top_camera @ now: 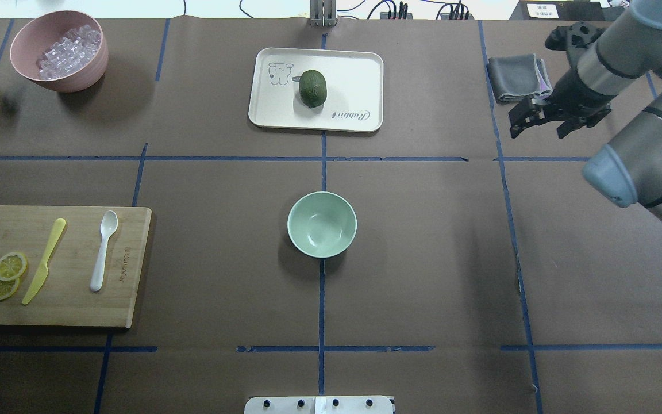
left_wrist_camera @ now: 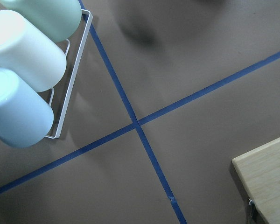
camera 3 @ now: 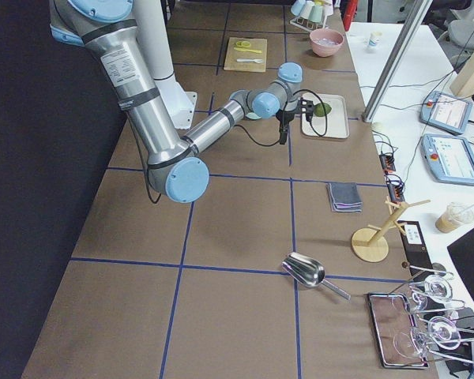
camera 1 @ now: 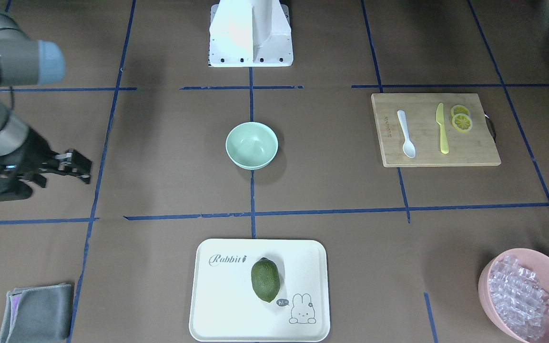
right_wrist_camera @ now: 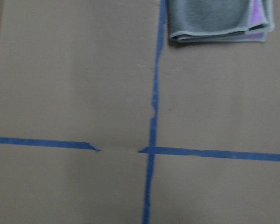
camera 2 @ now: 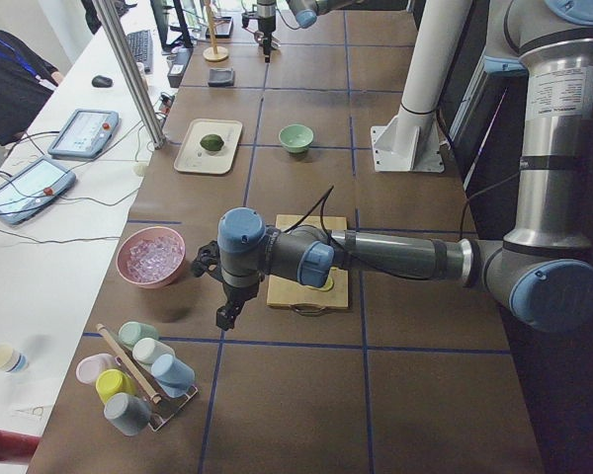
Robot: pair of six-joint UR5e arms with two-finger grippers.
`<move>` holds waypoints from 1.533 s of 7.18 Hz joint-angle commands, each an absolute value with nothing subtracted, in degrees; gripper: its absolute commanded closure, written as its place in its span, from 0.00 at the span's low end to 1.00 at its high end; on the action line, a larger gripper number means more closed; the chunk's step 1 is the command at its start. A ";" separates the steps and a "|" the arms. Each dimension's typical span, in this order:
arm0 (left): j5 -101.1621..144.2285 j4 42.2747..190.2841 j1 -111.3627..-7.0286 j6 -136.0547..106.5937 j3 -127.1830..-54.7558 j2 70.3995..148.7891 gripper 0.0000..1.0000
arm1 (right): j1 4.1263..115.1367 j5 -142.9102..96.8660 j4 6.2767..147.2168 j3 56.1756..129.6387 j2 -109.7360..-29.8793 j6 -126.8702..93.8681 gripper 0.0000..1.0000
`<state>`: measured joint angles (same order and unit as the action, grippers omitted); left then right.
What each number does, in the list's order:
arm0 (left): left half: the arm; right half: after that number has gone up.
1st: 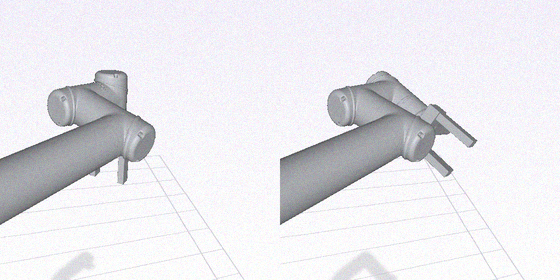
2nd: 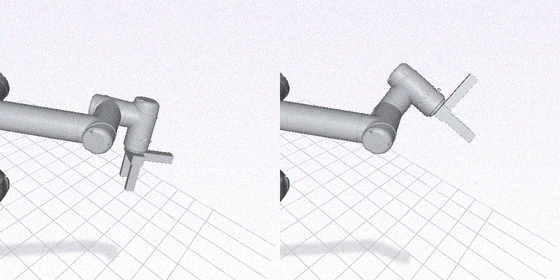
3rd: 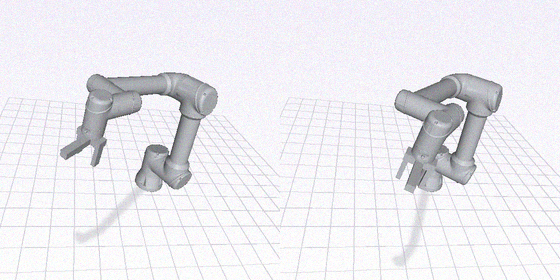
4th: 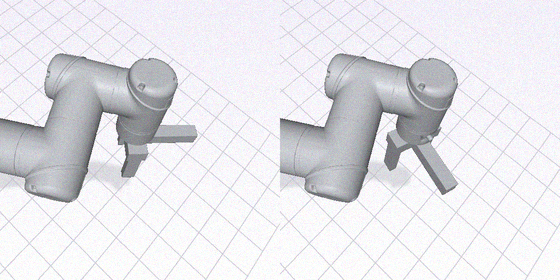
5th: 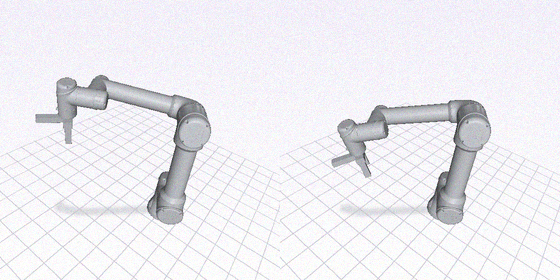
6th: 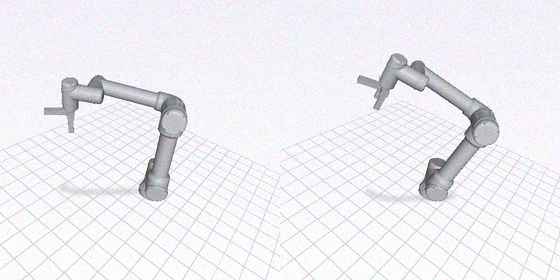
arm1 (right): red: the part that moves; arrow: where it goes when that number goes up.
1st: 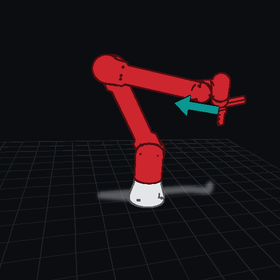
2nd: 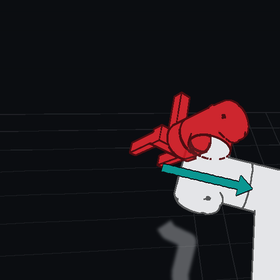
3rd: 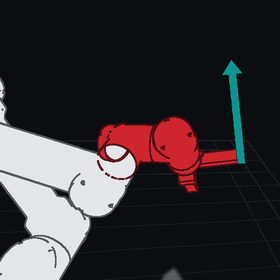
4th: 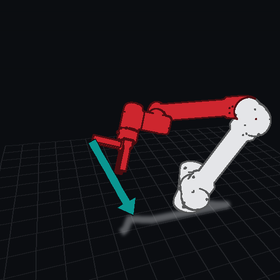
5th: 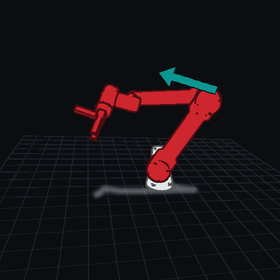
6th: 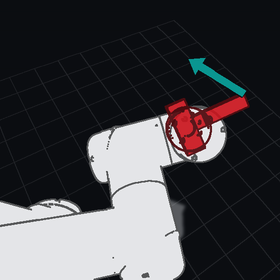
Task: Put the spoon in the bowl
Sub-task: 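Release the bowl and withdraw the right arm to rest, then move the left gripper over the white spoon on the cutting board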
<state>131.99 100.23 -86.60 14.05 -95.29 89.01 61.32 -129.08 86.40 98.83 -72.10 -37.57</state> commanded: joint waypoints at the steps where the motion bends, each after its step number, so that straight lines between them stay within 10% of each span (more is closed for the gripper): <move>1: 131.92 99.93 -85.09 13.89 -96.84 89.47 0.00 | 70.71 -130.43 86.48 100.10 -81.95 -19.08 0.00; 4: 131.22 100.02 -78.62 -4.49 -101.83 90.79 0.00 | 82.24 -130.43 88.23 101.15 -94.45 6.02 0.00; 11: 115.96 109.51 -46.53 -47.43 -107.23 89.82 0.00 | 82.44 -130.17 88.07 102.57 -96.42 5.27 0.00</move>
<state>119.63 109.03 -51.50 -42.18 -106.98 89.87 82.47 -130.17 88.07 102.56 -96.40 5.27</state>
